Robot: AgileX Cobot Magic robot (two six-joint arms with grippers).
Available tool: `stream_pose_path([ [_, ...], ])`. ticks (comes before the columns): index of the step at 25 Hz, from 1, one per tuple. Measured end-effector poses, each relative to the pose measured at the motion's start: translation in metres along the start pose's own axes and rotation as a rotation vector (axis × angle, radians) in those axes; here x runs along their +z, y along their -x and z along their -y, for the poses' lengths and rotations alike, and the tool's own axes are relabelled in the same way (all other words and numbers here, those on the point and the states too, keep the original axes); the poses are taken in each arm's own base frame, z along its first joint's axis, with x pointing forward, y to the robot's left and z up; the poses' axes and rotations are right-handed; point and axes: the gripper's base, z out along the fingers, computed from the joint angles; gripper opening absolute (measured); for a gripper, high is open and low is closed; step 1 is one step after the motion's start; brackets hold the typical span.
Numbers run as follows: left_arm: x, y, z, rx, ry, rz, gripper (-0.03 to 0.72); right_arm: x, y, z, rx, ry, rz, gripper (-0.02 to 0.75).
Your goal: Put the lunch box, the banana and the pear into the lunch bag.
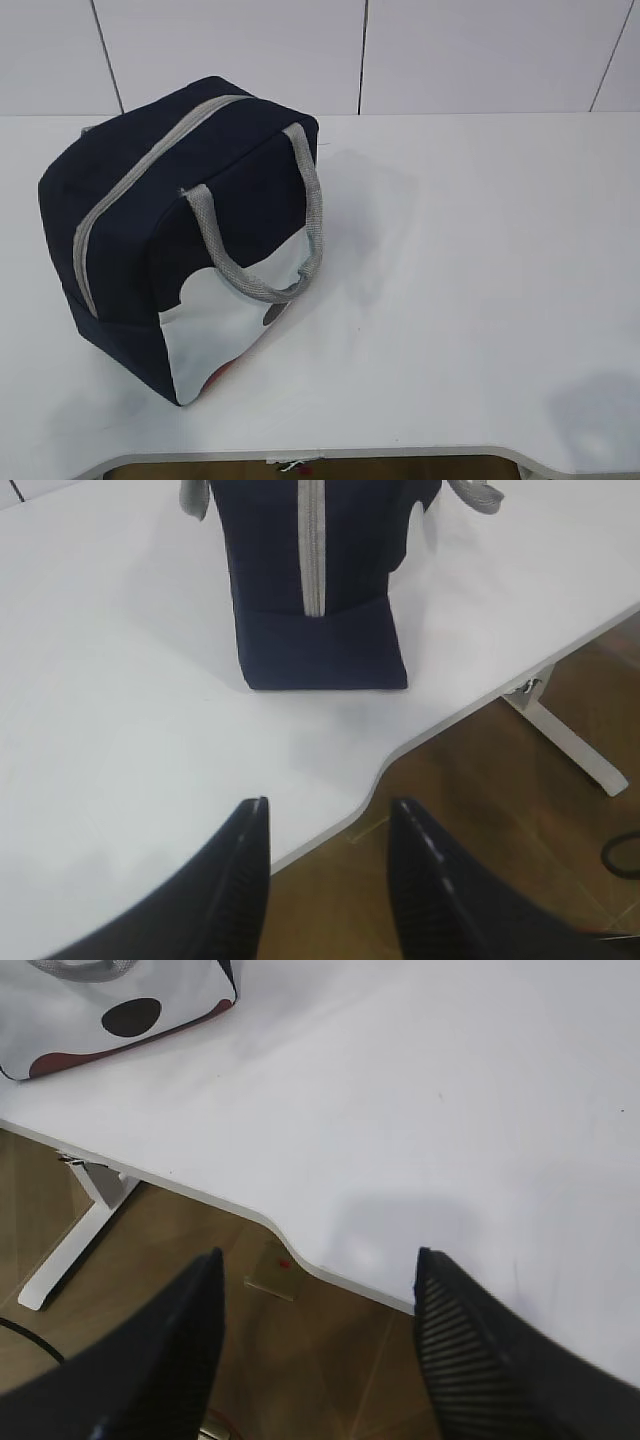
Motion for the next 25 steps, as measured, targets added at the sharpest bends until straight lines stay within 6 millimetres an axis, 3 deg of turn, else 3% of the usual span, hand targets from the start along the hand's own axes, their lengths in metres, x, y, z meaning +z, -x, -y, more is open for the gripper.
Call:
stream_pose_path([
  [16,0.0025,0.0018,0.0035,-0.211,0.377,-0.022,0.298,0.0,0.0001,0.0,0.0,0.0,0.001,0.478],
  [25,0.0029,0.002,0.0038,-0.232,0.415,-0.025,0.298,0.0007,0.0001,-0.0002,0.022,-0.04,-0.001,0.478],
])
